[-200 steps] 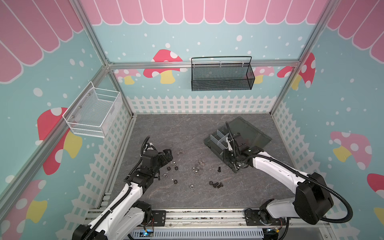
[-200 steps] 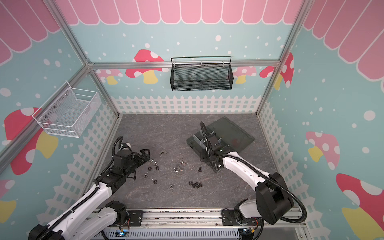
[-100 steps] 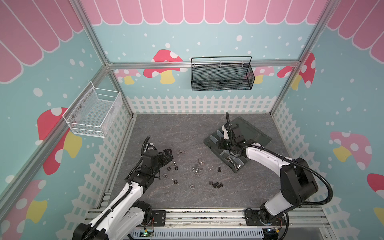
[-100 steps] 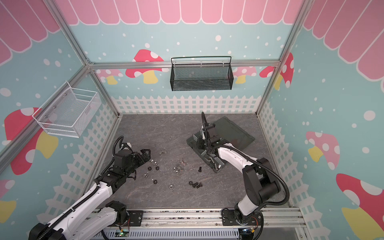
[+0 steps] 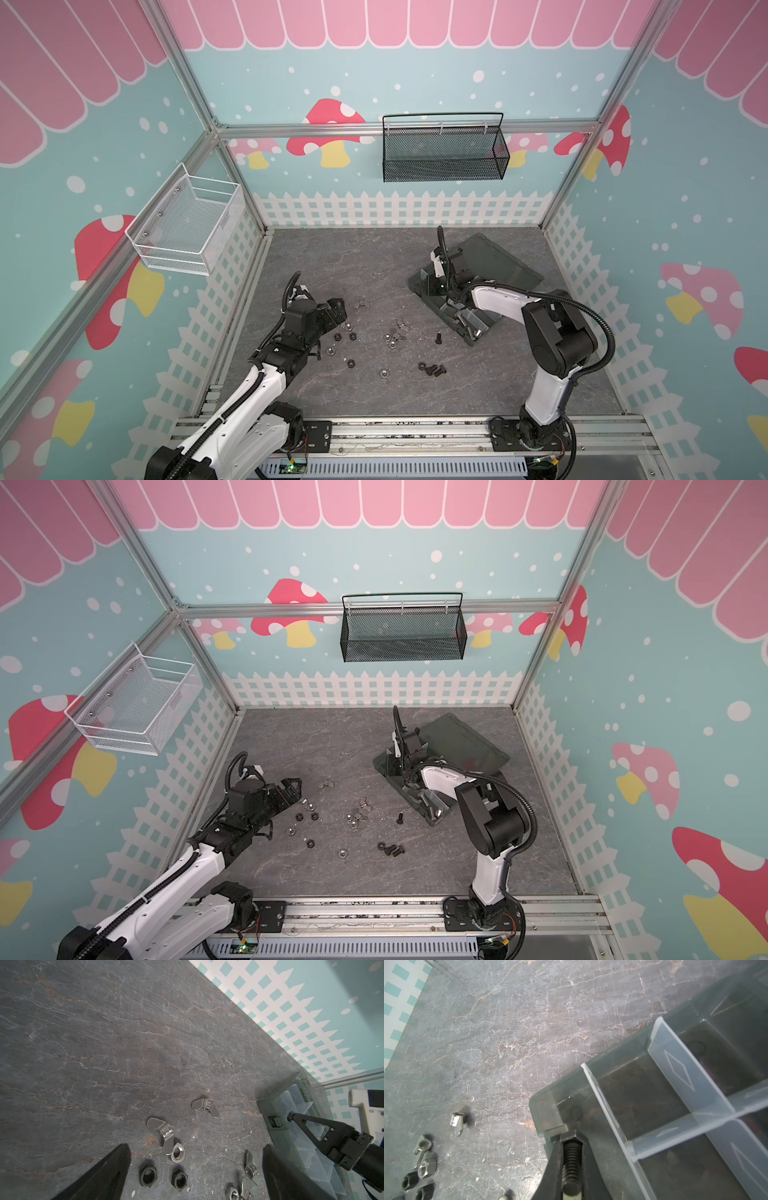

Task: Sort the screws and nuts into containers
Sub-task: 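Lower the black bolt into the organizer box and open the right gripper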

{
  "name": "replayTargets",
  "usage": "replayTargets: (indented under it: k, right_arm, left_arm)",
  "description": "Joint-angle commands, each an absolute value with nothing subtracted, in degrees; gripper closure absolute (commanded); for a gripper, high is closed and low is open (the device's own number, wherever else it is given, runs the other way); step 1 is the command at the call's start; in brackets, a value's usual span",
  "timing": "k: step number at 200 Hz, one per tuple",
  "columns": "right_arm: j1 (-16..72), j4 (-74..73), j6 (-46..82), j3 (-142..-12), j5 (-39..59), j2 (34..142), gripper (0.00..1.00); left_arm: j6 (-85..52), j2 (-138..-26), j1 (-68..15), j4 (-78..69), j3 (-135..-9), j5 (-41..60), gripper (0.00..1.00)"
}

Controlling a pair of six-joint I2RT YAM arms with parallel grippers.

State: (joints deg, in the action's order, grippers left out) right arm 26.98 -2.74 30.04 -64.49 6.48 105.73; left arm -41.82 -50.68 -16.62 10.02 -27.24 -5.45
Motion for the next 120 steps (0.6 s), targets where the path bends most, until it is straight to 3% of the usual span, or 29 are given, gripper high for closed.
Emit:
replayTargets:
  k: [1, 44, 96, 120]
  right_arm:
    - [26.8, -6.9, 28.2, -65.4, 5.3, 107.3, 0.92]
    - [27.0, -7.9, 27.8, -65.8, 5.7, 111.0, 0.87]
    - [27.2, -8.4, 27.6, -65.4, 5.4, 111.4, 0.7]
    - [27.3, -8.4, 27.4, -64.5, 5.4, 110.0, 0.68]
  left_arm:
    - [-42.6, -50.4, -16.4, 9.5, -28.0, -5.1, 0.0]
    - [-42.6, -50.2, -16.3, 9.6, -28.0, -5.1, 0.0]
    - [-42.5, -49.4, -16.4, 10.3, -28.1, -5.4, 0.0]
    - [-42.5, -49.2, -16.4, 10.5, -28.1, -5.5, 0.0]
